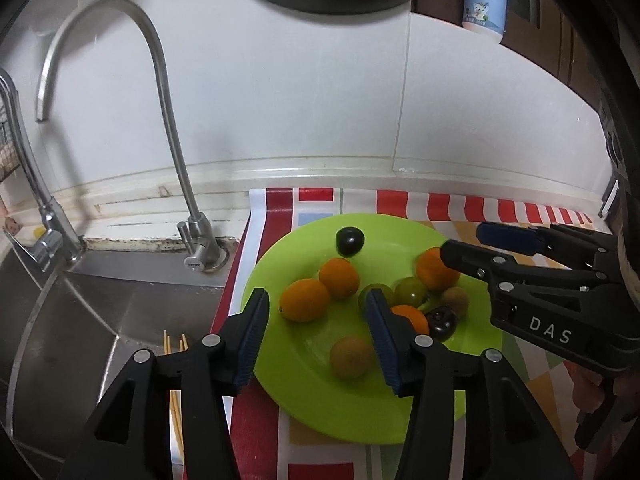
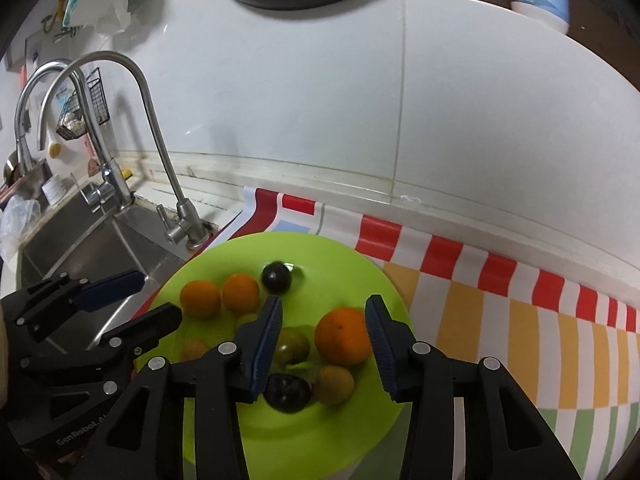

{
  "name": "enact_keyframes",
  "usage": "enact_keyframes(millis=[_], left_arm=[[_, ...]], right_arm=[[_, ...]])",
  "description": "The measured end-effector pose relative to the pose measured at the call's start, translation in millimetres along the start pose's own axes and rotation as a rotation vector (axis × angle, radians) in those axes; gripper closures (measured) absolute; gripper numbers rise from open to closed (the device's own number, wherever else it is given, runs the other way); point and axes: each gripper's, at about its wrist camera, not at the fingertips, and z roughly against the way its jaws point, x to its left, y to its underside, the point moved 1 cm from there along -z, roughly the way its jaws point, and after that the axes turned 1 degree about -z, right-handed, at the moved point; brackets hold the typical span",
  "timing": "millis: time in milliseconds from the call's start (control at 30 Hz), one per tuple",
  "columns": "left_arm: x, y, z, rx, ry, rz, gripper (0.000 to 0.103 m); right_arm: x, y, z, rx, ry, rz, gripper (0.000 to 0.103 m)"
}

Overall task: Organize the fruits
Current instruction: 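Lift both open tools away from the plate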

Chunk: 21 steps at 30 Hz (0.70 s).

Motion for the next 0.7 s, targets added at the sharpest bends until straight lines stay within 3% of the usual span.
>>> enact_keyframes(millis=[133, 200, 367, 400, 700], left_arm=[[-2.9, -2.0, 16.6, -0.023, -0.015, -0.005, 0.050], [-5.2, -1.9, 26.8, -0.040, -0.023, -0.005, 0.047], [-14.5, 2.2, 51.7, -0.073, -0.027, -0.012, 0.039], [-15.9, 2.8, 54.9, -0.079, -0.027, -0.014, 0.038], [-33.1, 9.2, 105.0, -0.156, -0.044, -0.022, 0.015]], right_arm=[[-2.7, 8.2, 17.1, -0.003, 0.010, -0.014, 0.059], [-4.4, 12.6, 29.3, -0.013, 0.022, -0.026, 0.052], [-6.2, 20.4, 62.2, -0.048, 0.052, -0.045, 0.050], [-6.6, 22.0, 69.3, -0.057, 0.056, -0.052, 0.045], [-3.9, 42.1, 138.8, -0.146, 0.142, -0.070, 0.031]])
